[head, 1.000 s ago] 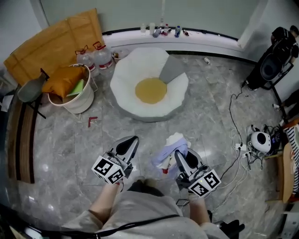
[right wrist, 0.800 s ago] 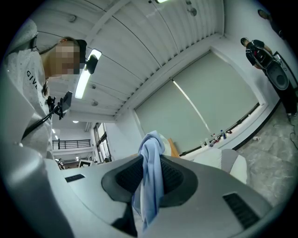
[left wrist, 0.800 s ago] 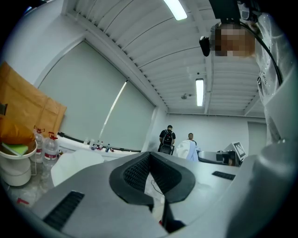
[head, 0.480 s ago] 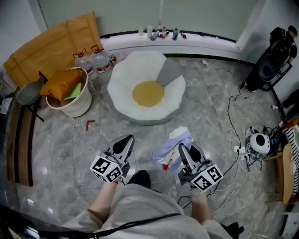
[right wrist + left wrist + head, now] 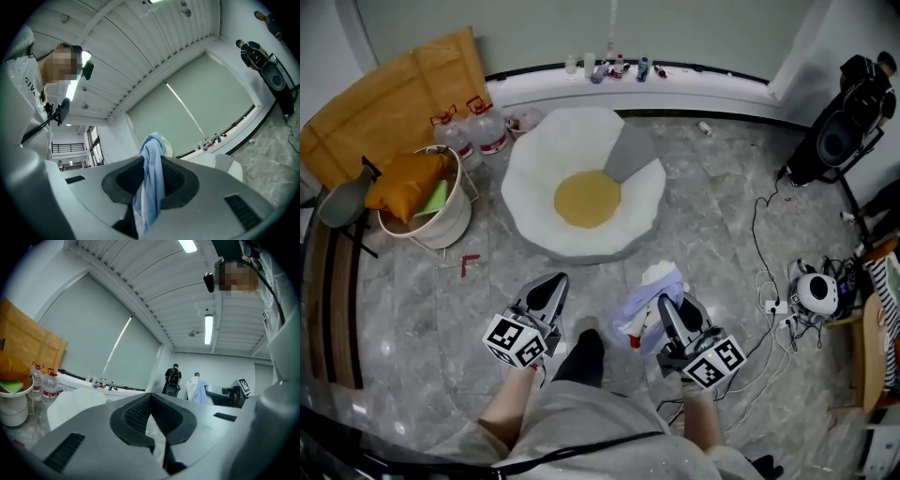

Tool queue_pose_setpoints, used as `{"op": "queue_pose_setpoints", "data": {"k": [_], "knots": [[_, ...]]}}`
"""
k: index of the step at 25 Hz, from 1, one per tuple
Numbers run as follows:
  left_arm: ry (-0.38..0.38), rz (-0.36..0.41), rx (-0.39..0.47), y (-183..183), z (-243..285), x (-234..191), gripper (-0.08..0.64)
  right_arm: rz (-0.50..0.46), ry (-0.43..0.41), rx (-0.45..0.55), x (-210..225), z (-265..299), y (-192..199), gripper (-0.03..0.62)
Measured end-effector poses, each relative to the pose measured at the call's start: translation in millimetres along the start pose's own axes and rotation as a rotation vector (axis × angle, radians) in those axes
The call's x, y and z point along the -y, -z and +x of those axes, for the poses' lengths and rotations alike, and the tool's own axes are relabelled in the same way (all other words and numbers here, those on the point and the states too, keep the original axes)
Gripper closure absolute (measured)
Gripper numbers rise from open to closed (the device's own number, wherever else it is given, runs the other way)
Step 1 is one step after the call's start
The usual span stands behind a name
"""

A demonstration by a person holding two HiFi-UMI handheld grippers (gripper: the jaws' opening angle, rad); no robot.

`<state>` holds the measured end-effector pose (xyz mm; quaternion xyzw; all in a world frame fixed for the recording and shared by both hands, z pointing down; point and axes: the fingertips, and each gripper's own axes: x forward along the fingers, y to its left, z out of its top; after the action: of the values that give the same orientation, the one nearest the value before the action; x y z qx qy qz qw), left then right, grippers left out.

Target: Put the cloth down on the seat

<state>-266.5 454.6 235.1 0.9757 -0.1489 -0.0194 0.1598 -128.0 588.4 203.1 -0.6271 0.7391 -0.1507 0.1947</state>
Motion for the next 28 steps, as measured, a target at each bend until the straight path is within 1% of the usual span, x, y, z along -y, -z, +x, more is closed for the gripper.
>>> {"op": "queue_pose_setpoints", "data": {"k": [6,10,17,21,25,28], "knots": [[0.008,-0.027,-0.013,-13.7,61.1,-47.9,0.546,0.001,-0.021,0.01,38.1,54.0,-21.1,0.499],[0.014,-0.031,-0.013,-21.0,100.6,-80.7,0.546,0.006,-0.026,0.008,66.4,93.5,-32.5,0.499],[0.014,-0.033,-0.014,-27.9,151.5,-132.4,0.546,0.002,-0.05,0.018,108.9,163.4,-47.9,0.499],[-0.015,-0.035,-0.007,-37.0,166.6,-158.2,0.546,0.018,-0.076,0.019,120.7,199.6,-54.8,0.499],[-0.047,-0.037,-0.002,-39.6,174.6,-173.7,0.546,0.028,-0.107,0.001,133.1,225.0,-56.3,0.499],[-0.089,-0.046,-0.005,-37.2,176.1,-191.5,0.546,0.028,-0.134,-0.024,141.7,247.8,-53.4,0.499]]}}
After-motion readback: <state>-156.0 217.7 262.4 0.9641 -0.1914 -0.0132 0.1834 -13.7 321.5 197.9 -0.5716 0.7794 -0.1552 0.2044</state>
